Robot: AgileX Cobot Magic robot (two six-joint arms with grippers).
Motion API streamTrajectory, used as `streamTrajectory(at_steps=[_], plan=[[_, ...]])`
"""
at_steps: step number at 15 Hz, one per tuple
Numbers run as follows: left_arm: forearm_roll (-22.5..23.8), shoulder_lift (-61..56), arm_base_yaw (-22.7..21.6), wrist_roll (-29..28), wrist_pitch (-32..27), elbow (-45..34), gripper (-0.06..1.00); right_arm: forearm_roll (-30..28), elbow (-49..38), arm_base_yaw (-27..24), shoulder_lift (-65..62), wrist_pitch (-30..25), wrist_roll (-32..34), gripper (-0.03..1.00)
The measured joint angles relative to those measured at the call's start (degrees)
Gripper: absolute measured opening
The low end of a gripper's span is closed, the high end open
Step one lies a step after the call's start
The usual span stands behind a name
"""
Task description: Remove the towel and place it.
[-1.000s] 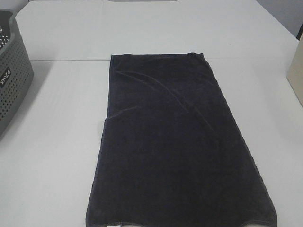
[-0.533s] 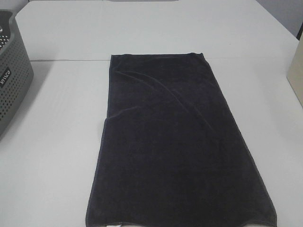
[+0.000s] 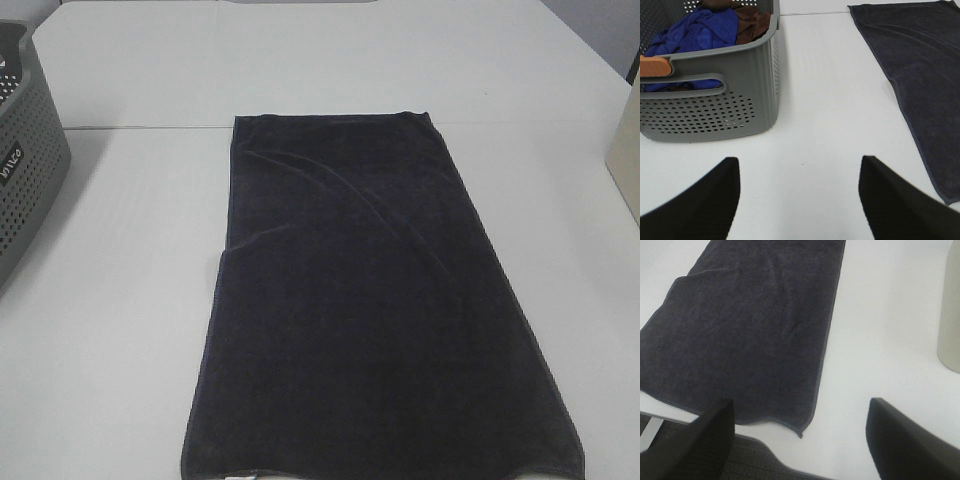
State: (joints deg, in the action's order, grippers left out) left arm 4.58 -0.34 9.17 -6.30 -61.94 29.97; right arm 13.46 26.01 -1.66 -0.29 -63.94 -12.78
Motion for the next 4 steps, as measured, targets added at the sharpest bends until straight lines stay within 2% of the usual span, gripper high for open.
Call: streamTrajectory(at_steps=[4], plan=[[0.0,0.0,0.0,0.0,0.0,0.0,0.64,0.0,0.0,0.0,0.0,0.0,0.0,0.71]])
